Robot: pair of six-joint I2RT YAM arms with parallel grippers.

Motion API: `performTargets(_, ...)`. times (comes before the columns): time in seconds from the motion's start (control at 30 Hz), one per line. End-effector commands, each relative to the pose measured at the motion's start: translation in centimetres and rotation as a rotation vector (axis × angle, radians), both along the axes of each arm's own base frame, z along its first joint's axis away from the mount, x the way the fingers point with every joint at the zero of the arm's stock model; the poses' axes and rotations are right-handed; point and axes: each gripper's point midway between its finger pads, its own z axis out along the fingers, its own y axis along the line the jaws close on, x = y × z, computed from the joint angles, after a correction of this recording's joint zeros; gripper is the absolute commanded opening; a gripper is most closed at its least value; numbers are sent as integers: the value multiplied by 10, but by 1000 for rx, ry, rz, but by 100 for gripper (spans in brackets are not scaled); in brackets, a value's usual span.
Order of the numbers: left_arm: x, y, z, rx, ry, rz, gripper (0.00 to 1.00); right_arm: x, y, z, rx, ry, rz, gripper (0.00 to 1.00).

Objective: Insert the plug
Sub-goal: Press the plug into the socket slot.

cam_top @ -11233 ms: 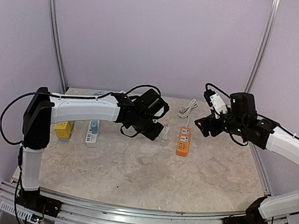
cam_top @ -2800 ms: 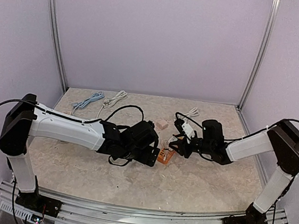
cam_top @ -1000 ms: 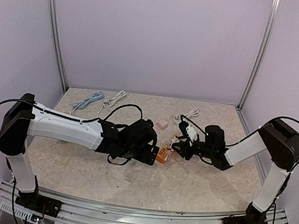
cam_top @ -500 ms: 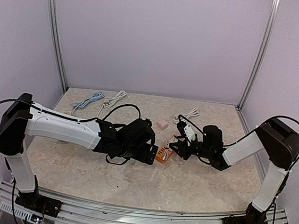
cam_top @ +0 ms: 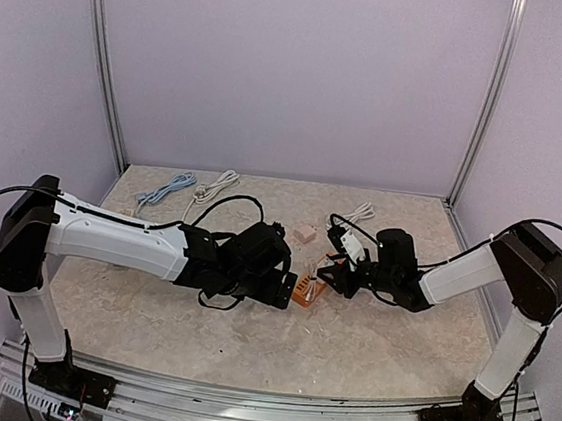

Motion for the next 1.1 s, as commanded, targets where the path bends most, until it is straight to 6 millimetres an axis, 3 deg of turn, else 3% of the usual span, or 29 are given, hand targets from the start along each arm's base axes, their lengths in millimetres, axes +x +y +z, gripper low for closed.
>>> performTargets(0.0, 1, 3, 7, -31, -5, 16, 99, -16, -13, -38, -137, 135, -10, 33)
performTargets(0.27, 1, 8, 6, -25, -8, 23, 99, -16, -12, -29, -125, 112, 3, 54)
performTargets(0.47, 2, 8, 7, -34, -7, 24, 99, -19, -13, -26, -118, 104, 9, 62)
performTargets(0.73, 11, 0, 5, -31, -12, 0, 99, -21, -18, 1, -125, 88, -5, 73)
performTargets(0.8, 16, -5, 9, -33, -26, -11, 99, -24, -22, 8, -136, 85, -14, 97)
performTargets(1.07, 35, -32, 10, -74, -72, -99, 99, -39, -52, 39, -137, 112, -131, 100)
